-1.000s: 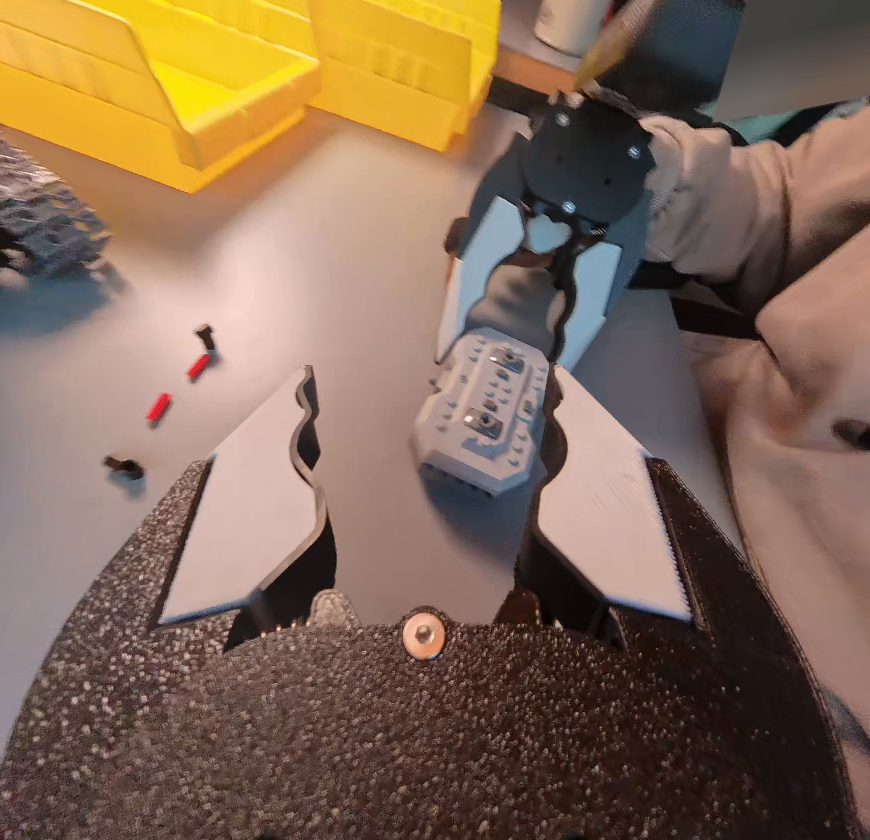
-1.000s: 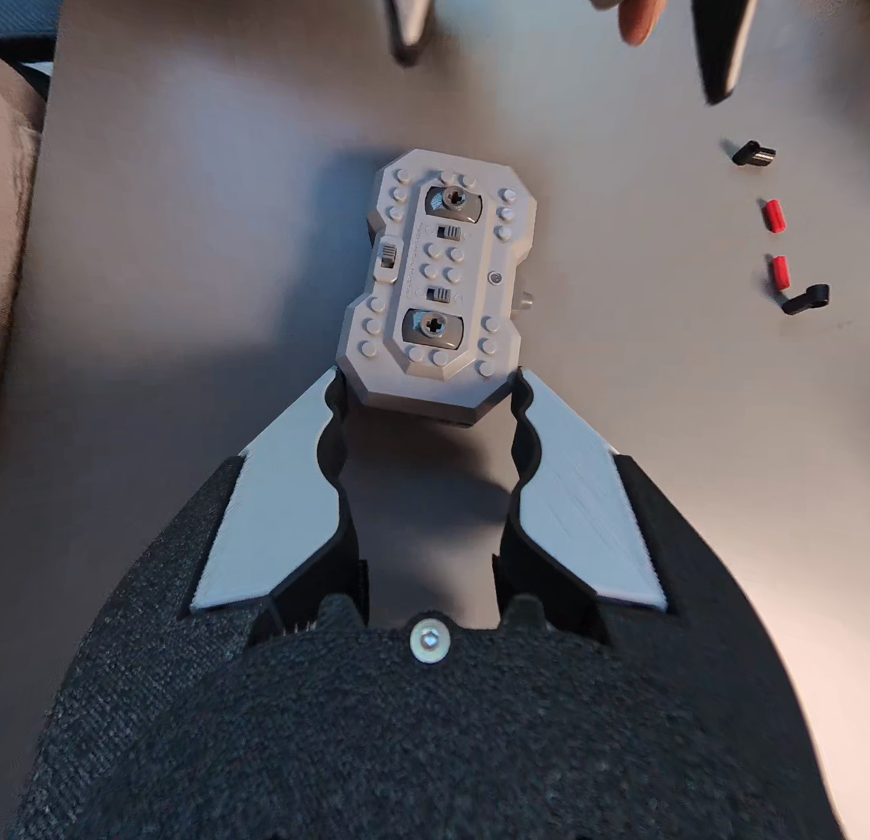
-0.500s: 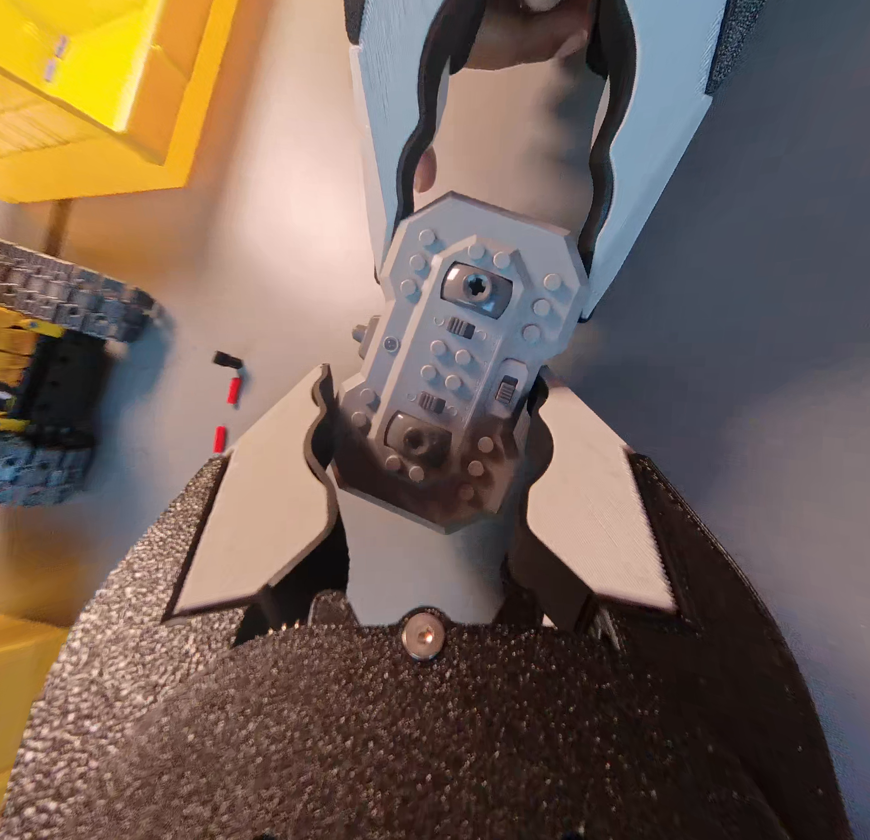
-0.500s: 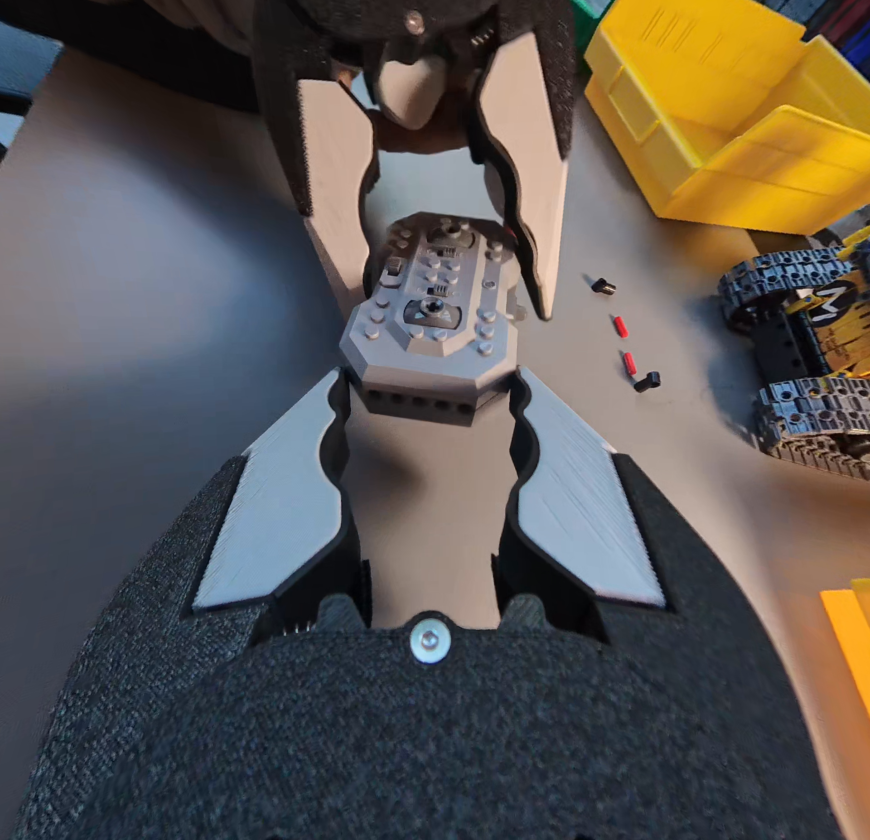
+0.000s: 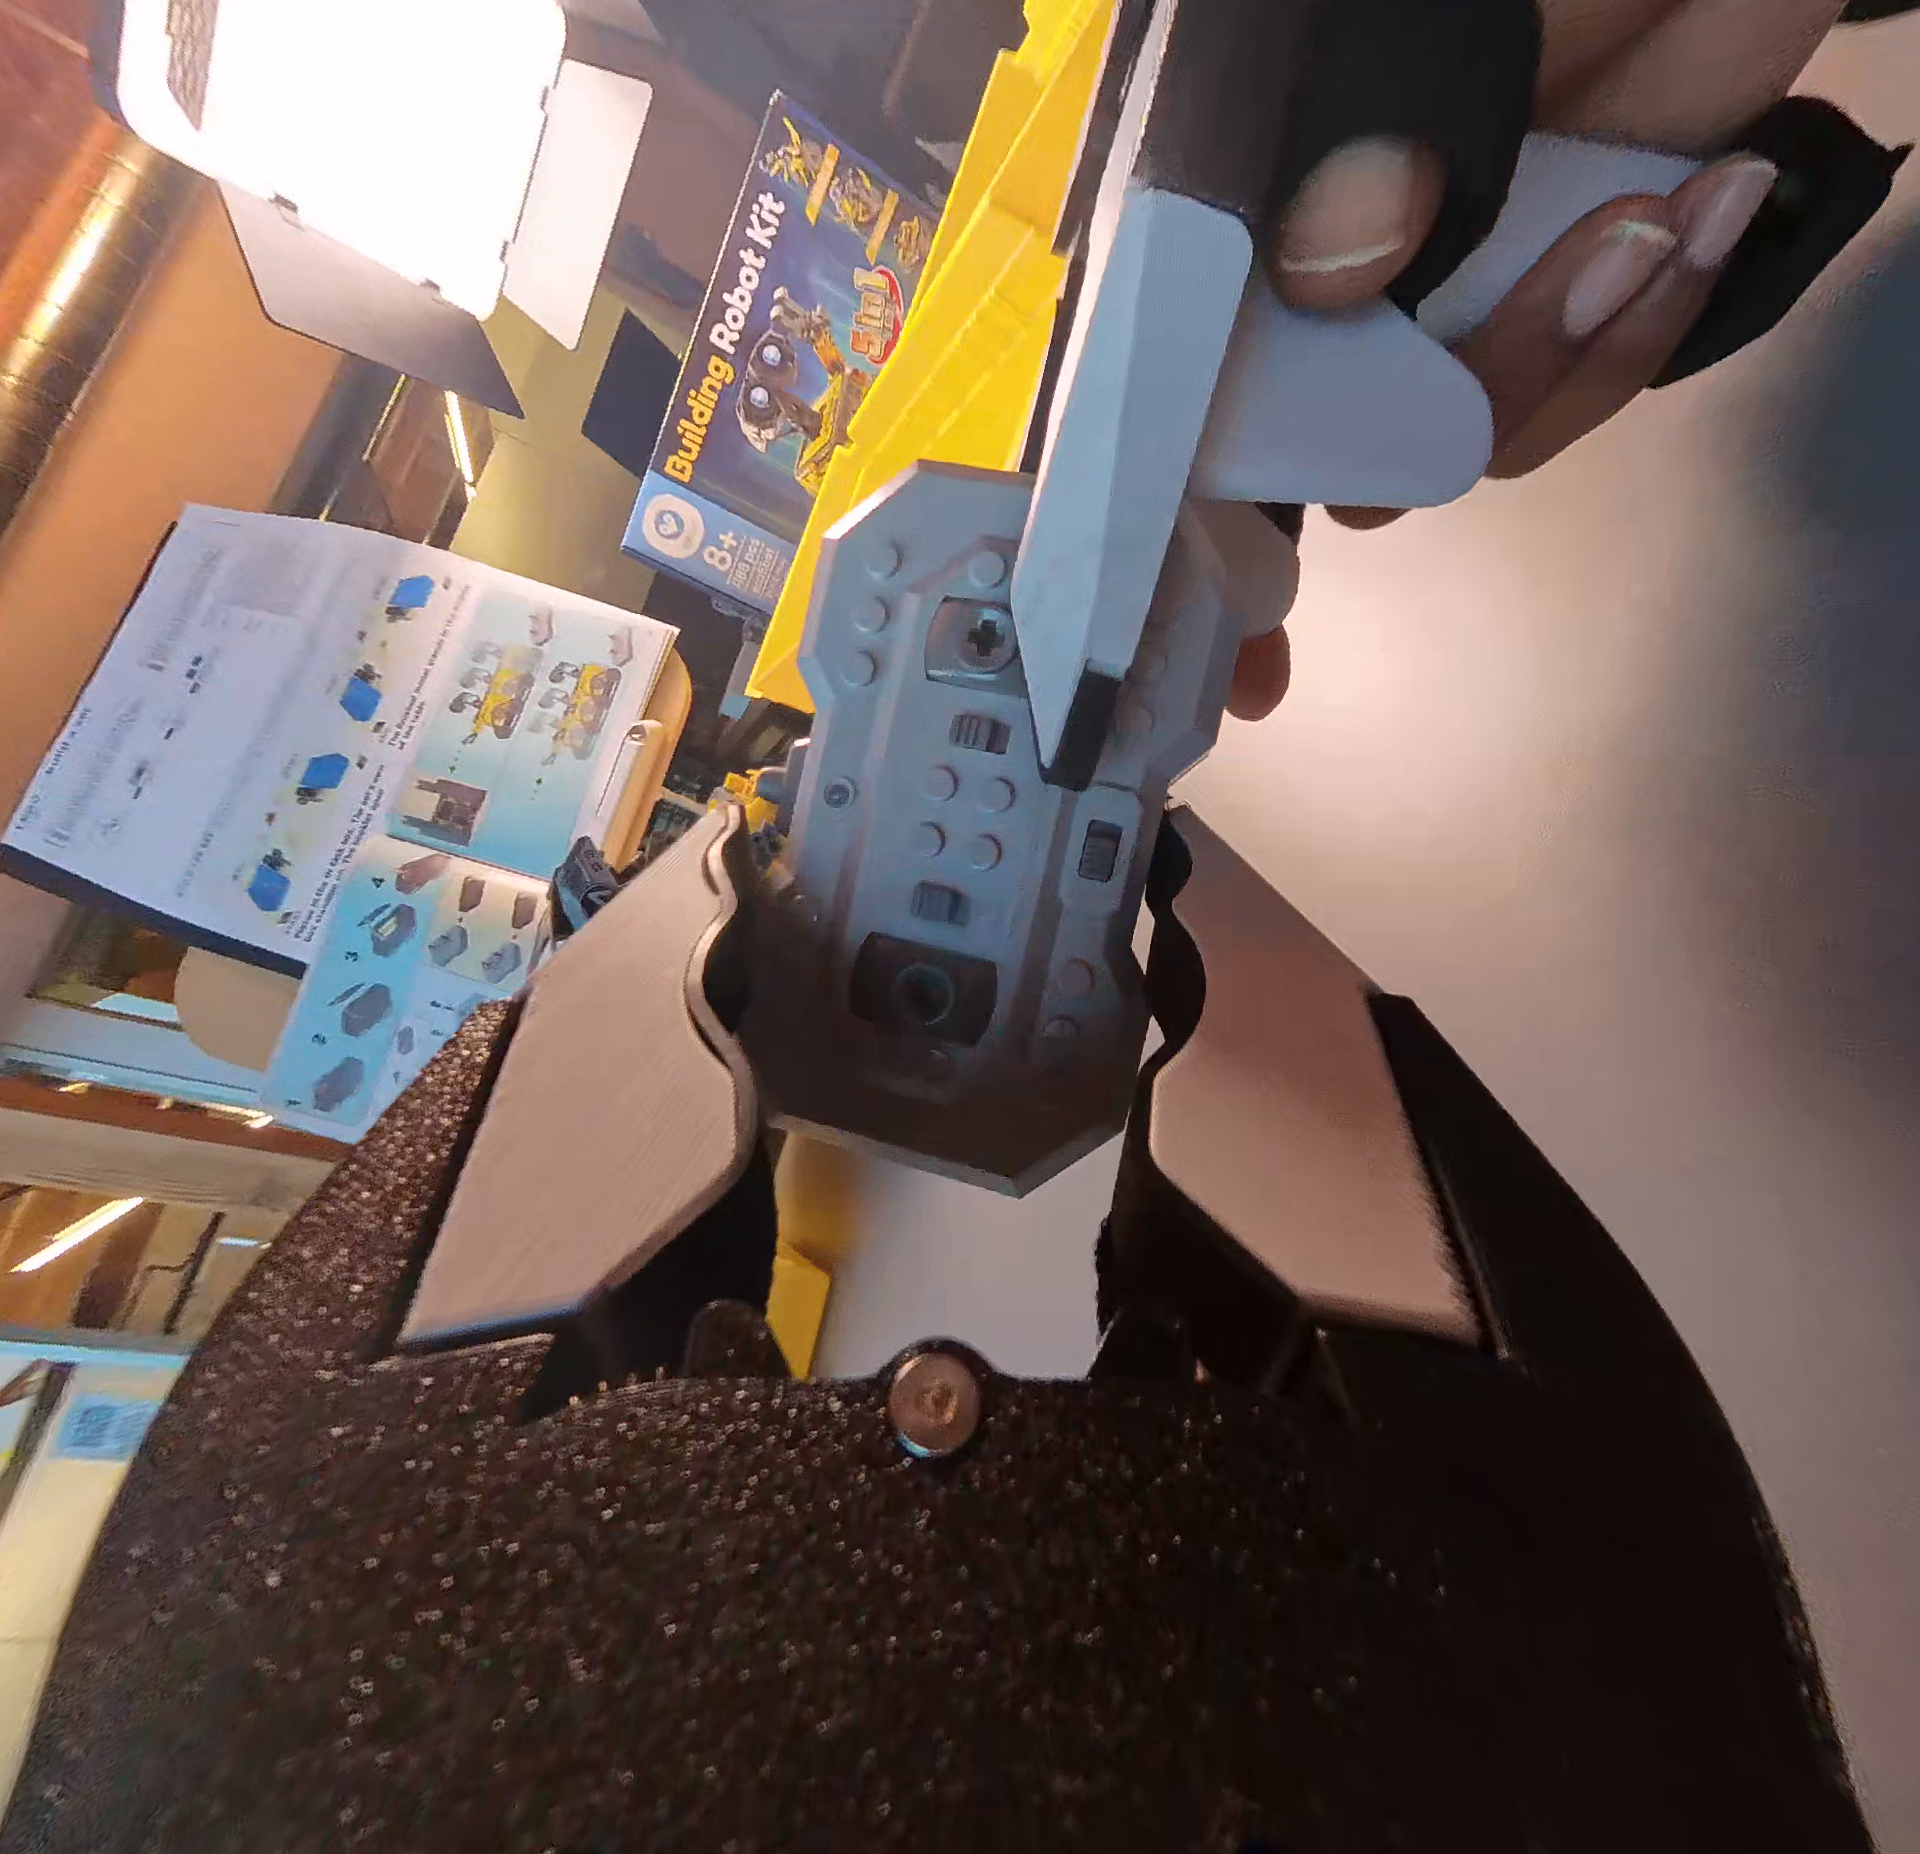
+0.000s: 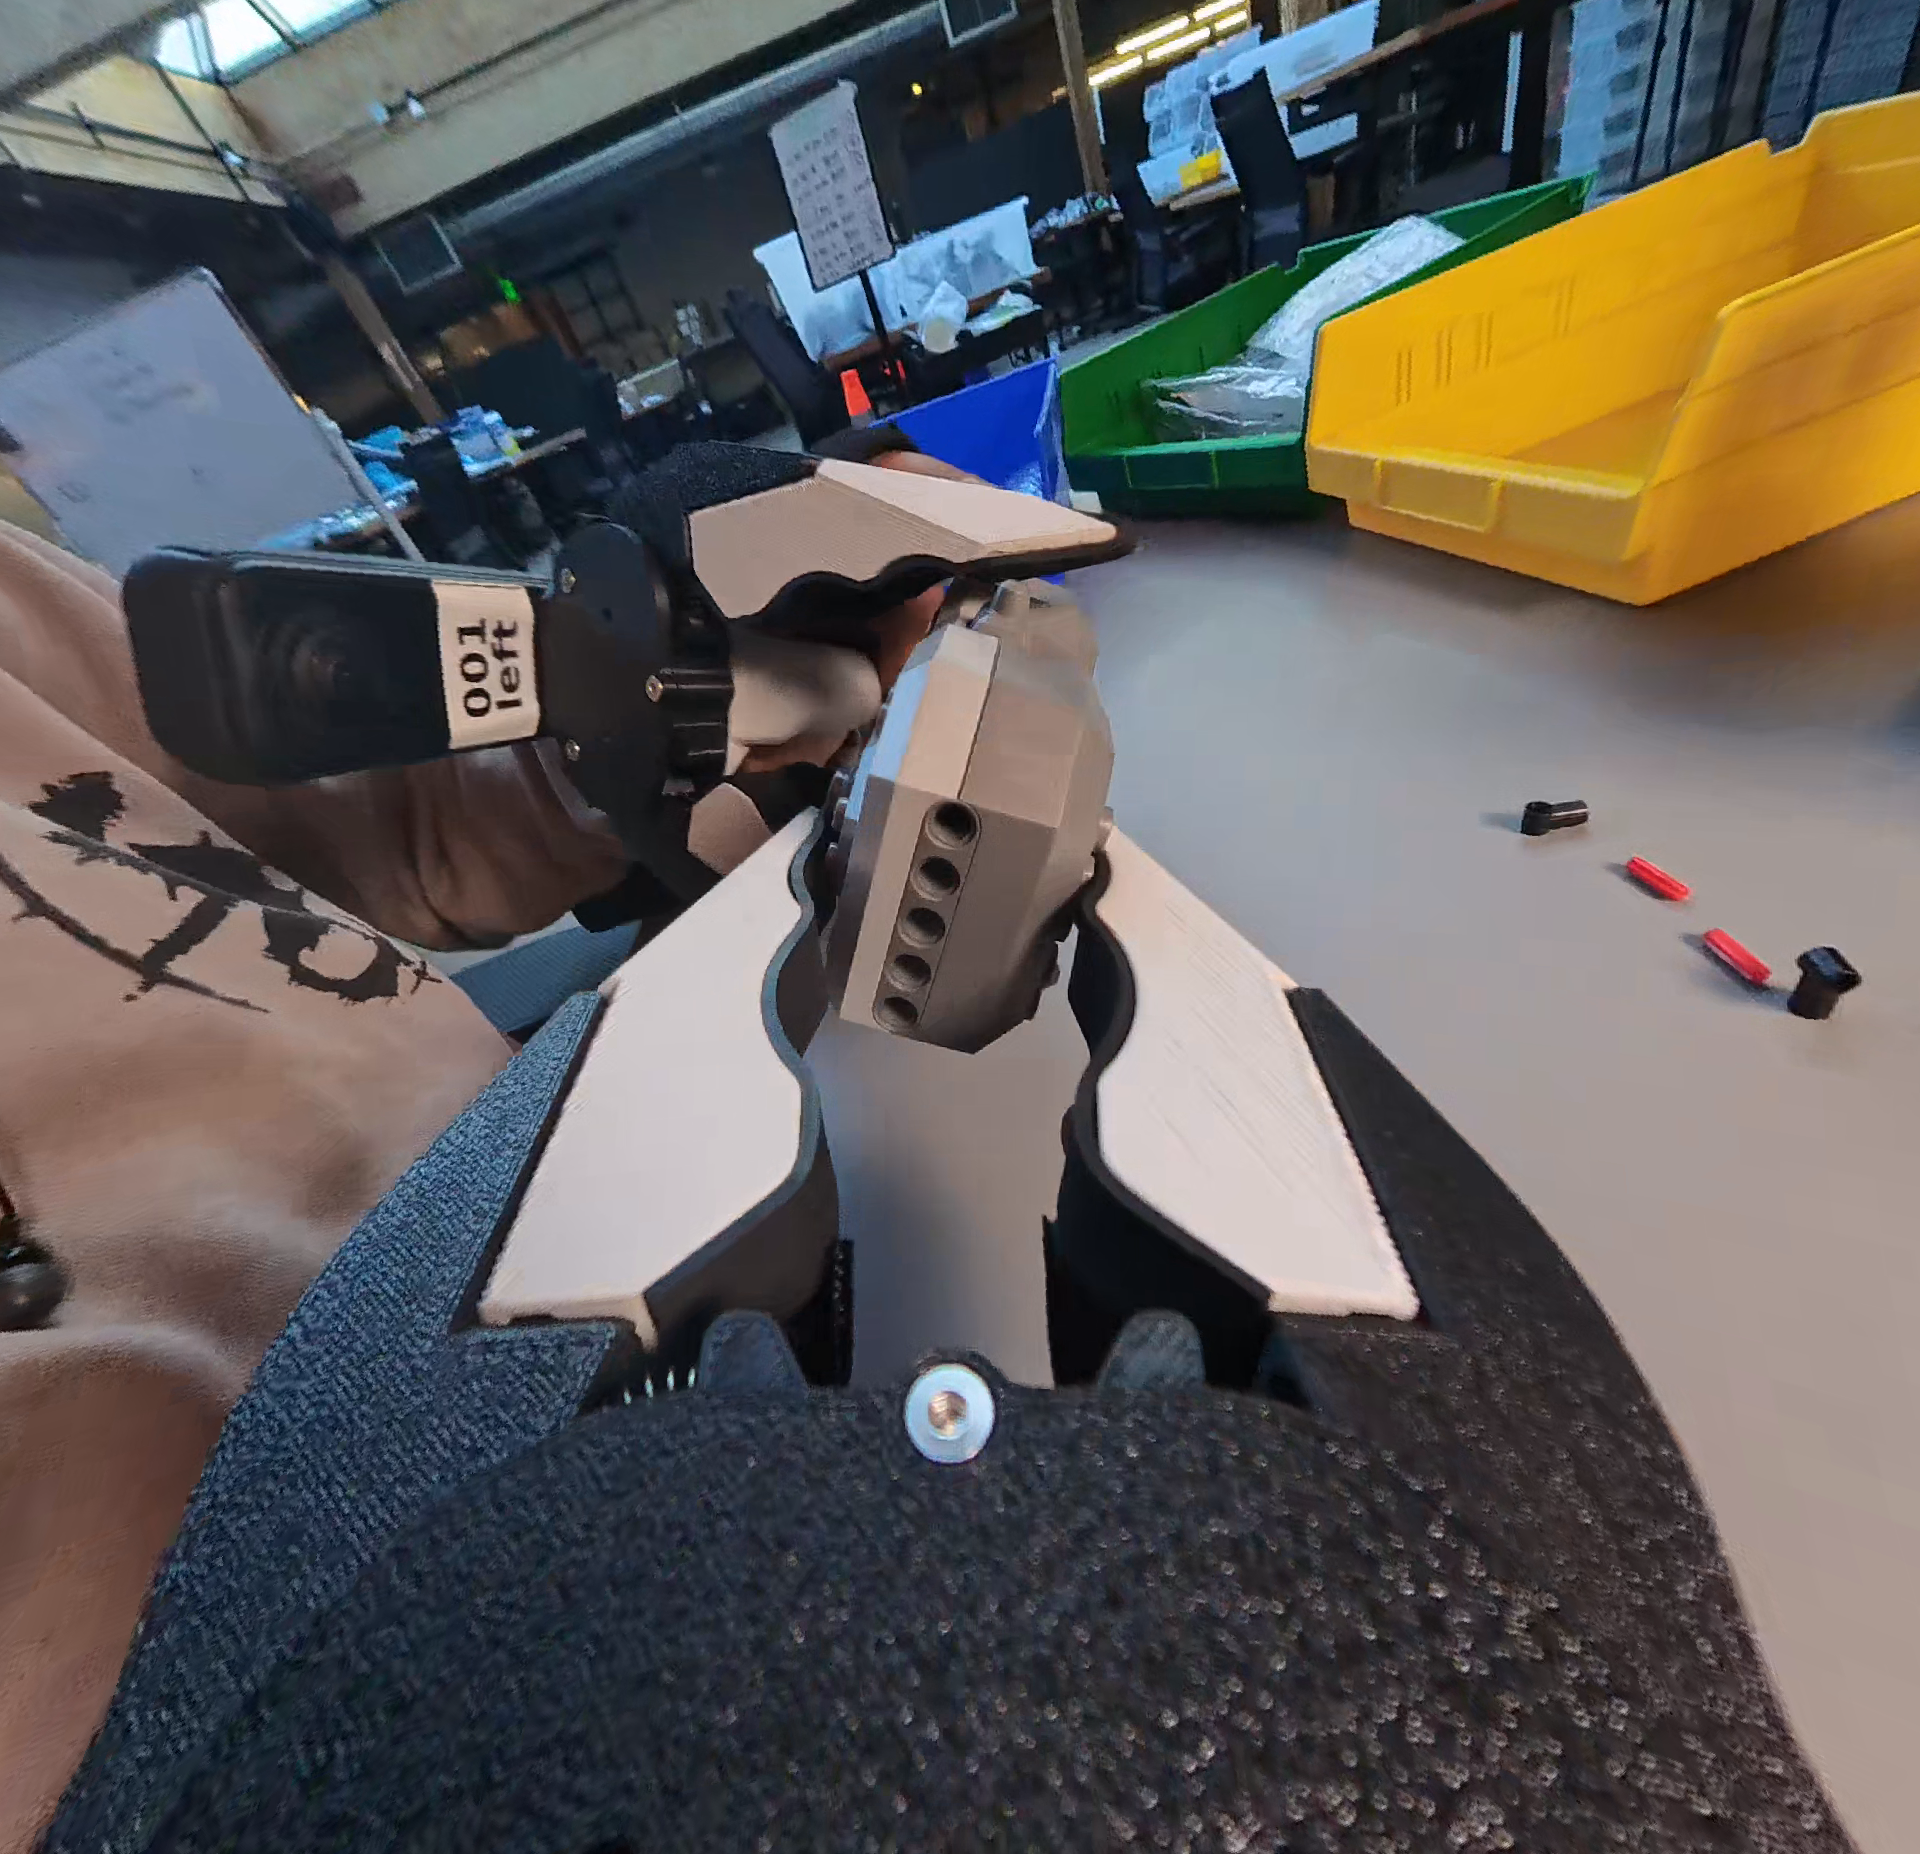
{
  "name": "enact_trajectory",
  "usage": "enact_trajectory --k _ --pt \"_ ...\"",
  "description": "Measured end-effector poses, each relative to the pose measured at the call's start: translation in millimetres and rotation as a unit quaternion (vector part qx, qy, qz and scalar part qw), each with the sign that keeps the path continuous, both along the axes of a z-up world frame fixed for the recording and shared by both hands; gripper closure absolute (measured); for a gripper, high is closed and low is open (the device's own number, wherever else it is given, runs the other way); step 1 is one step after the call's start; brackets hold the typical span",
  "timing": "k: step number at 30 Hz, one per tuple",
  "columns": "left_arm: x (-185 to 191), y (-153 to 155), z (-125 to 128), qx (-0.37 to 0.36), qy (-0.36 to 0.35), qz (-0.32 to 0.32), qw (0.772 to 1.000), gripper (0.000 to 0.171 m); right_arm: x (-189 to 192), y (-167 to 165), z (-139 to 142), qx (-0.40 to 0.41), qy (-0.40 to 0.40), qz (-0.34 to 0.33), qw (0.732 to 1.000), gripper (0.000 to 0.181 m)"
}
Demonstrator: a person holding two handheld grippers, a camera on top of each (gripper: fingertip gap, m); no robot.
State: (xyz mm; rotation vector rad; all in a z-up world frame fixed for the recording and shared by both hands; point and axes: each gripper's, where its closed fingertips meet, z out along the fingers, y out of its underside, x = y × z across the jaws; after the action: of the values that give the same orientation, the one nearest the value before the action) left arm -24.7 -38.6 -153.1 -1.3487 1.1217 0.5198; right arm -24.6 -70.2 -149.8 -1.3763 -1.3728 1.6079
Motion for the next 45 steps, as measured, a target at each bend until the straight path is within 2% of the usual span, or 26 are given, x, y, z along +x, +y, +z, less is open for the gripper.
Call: enact_trajectory --k 2,4,6,7,10,12,14,15,17,19,21,22,23,26,29,30,32,34,37,40,43,45 --pt "2 0 2 -0.025 -0.044 -0.013 0.999 0.093 2 2 3 -0.017 0.008 0.000 1.000 0.138" --pt "-2 -4 15 -0.062 -0.128 -0.021 0.990 0.081 7 7 10 -0.012 0.022 -0.003 1.000 0.138" --pt "-11 -12 38 -0.089 -0.227 -0.041 0.969 0.081 14 14 24 -0.018 0.052 -0.012 0.998 0.138" --pt "-21 -16 49 -0.091 -0.271 -0.046 0.957 0.088 18 16 29 -0.017 0.062 -0.015 0.998 0.138" --pt "-68 -24 81 -0.101 -0.374 -0.037 0.921 0.090 23 24 27 0.003 0.057 -0.036 0.998 0.138" --pt "-118 -28 98 -0.097 -0.386 0.025 0.917 0.092 25 24 22 0.006 0.050 -0.035 0.998 0.138" --pt "-190 -35 106 -0.104 -0.346 0.144 0.921 0.094 24 23 18 0.005 0.042 -0.032 0.999 0.138" --pt "-233 -42 104 -0.119 -0.320 0.219 0.914 0.093 24 23 18 0.002 0.040 -0.029 0.999 0.138" --pt "-321 -66 88 -0.167 -0.260 0.359 0.881 0.092 22 23 17 -0.003 0.037 -0.026 0.999 0.138" --pt "-386 -97 52 -0.263 -0.248 0.442 0.821 0.089 20 24 16 -0.002 0.032 -0.026 0.999 0.138" --pt "-442 -130 13 -0.327 -0.219 0.515 0.762 0.091 20 22 15 0.000 0.029 -0.022 0.999 0.138" --pt "-460 -145 -6 -0.354 -0.204 0.537 0.738 0.090 20 21 14 0.003 0.027 -0.021 0.999 0.138" --pt "-471 -153 -20 -0.371 -0.195 0.546 0.726 0.092 21 20 14 0.007 0.026 -0.021 0.999 0.138" --pt "-490 -163 -48 -0.399 -0.162 0.560 0.708 0.098 24 22 11 0.010 0.021 -0.027 0.999 0.137" --pt "-495 -174 -82 -0.459 -0.145 0.565 0.670 0.095 25 28 9 0.009 0.013 -0.039 0.999 0.137" --pt "-501 -175 -87 -0.457 -0.117 0.572 0.671 0.105 25 30 8 0.009 0.012 -0.042 0.999 0.137" --pt "-506 -179 -93 -0.465 -0.080 0.575 0.668 0.134 26 31 7 0.012 0.010 -0.046 0.999 0.137" --pt "-505 -172 -88 -0.447 -0.071 0.571 0.685 0.167 26 33 6 0.013 0.007 -0.048 0.999 0.137" --pt "-503 -170 -73 -0.437 -0.063 0.570 0.693 0.169 25 35 1 0.018 -0.002 -0.050 0.999 0.137" --pt "-495 -168 -55 -0.431 -0.089 0.558 0.703 0.170 24 33 1 0.007 -0.002 -0.046 0.999 0.137" --pt "-478 -162 -23 -0.421 -0.212 0.508 0.721 0.170 24 33 2 -0.003 0.002 -0.043 0.999 0.137" --pt "-461 -158 5 -0.423 -0.326 0.434 0.726 0.169 24 33 3 -0.008 0.003 -0.042 0.999 0.137"
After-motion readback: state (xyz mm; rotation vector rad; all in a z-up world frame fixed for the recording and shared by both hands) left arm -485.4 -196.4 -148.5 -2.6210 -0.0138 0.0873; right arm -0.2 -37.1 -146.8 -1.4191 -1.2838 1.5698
